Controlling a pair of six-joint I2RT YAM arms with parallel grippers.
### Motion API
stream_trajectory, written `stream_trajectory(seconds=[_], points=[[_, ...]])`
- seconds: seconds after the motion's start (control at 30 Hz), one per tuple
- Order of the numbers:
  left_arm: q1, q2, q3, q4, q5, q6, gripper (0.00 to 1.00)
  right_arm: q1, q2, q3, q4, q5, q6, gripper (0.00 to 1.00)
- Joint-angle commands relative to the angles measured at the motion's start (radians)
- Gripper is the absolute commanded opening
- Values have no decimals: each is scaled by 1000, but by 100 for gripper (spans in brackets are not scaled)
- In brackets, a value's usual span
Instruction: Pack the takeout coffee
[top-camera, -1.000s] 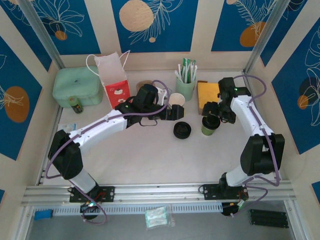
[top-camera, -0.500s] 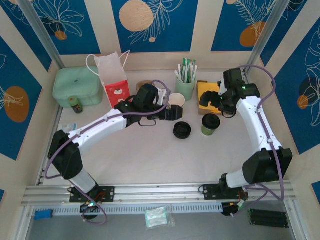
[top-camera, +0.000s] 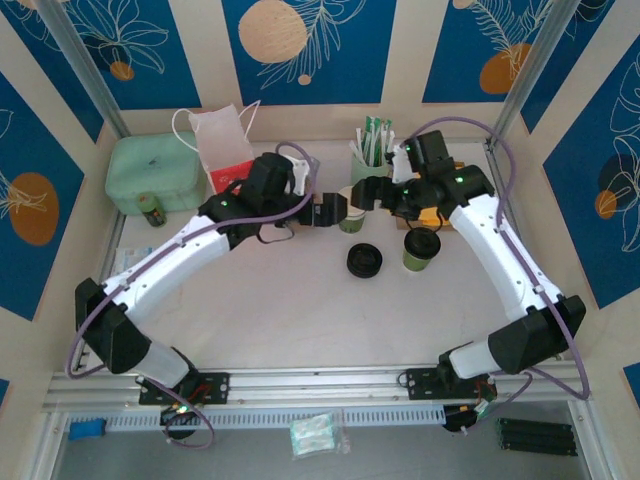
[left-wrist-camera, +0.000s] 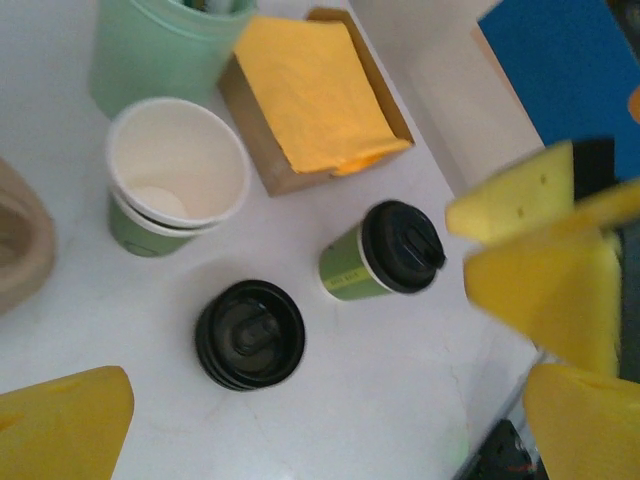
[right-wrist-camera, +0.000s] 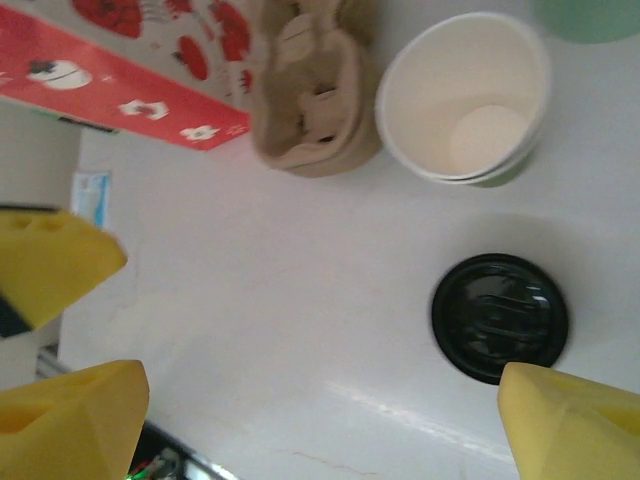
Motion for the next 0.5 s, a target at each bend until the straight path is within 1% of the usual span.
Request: stream_trajectory(seconds=[0.0, 0.07, 0.27, 0.33, 0.47], points=[[46, -58, -35, -28, -60, -13, 100, 53, 39, -28, 74, -48, 84, 89], [71, -83, -72, -24, -81, -24, 99, 81, 60, -56, 117, -53, 137, 87], [147, -173, -206, 10, -72, -38, 99, 155, 123, -162, 299, -58, 321, 82], [167, -199, -250, 13, -70, -41, 99, 171, 147, -188, 350, -53, 377, 78], [204, -246, -341, 24, -55, -51, 99, 186, 203, -231, 458, -49, 494, 66]])
